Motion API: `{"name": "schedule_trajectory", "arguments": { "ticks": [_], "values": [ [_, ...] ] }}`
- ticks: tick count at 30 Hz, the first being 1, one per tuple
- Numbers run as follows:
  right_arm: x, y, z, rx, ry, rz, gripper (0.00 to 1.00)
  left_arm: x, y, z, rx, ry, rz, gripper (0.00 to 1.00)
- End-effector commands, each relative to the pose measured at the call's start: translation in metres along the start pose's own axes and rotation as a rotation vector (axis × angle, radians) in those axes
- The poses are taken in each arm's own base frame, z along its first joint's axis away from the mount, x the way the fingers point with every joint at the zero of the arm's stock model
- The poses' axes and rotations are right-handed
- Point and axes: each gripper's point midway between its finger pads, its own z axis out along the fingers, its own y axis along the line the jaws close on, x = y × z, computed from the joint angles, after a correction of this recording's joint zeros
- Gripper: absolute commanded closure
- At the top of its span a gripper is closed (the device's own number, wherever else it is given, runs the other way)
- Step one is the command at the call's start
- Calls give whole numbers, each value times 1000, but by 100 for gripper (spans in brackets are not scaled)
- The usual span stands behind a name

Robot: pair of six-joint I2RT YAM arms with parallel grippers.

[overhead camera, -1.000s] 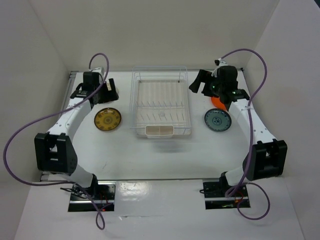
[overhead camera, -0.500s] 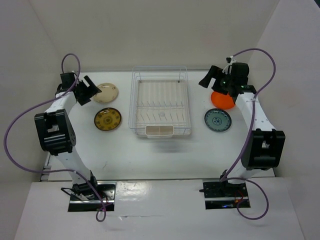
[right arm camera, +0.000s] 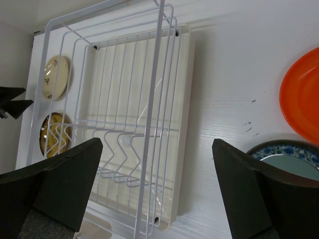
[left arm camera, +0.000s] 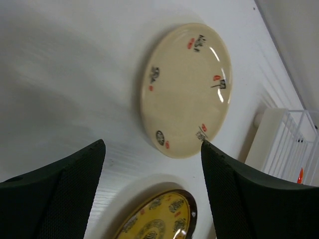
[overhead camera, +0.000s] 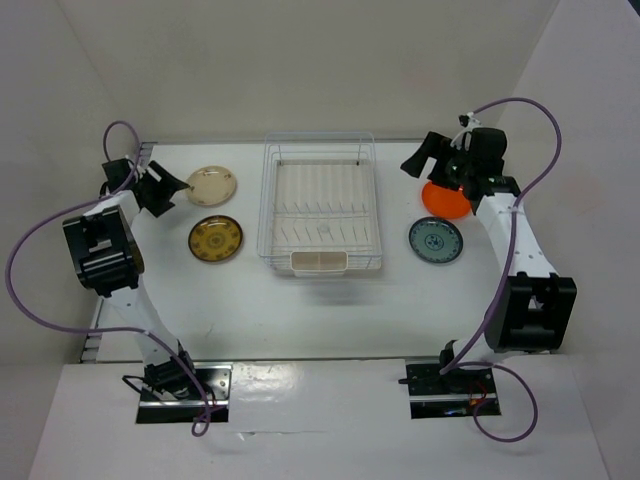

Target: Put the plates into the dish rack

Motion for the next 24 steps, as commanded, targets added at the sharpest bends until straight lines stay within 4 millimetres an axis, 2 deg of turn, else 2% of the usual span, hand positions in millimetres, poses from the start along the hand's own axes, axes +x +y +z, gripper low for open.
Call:
{"name": "schedule_trajectory", "arguments": {
  "ticks": [1, 2, 4, 12, 18, 21, 22, 24],
  "values": [
    [-15, 13, -17, -35, -65, -47, 0, -7, 2, 5, 41, 8, 24, 16],
    [-15, 13, -17, -35, -65, -47, 0, -13, 0, 6, 45, 0, 54, 16],
    [-12, 11, -16, -32, -57, -43, 0, -11, 7, 14, 32, 22, 51, 17],
    [-9, 10, -16, -26, -49, -29, 0, -14, 10, 36, 73, 21, 16, 19],
    [-12, 7, -16, -2, -47, -33, 0, 0, 10, 50, 75, 81, 29, 25],
    [-11, 4, -10, 2, -36, -28, 0, 6, 8, 54, 85, 95, 30, 33],
    [-13, 4, -8, 2, -38, -29, 0, 13, 14, 57, 75, 110, 10, 33],
    [-11, 4, -9, -4, -26, -25, 0, 15, 13, 59, 96, 118, 3, 37]
  ]
}}
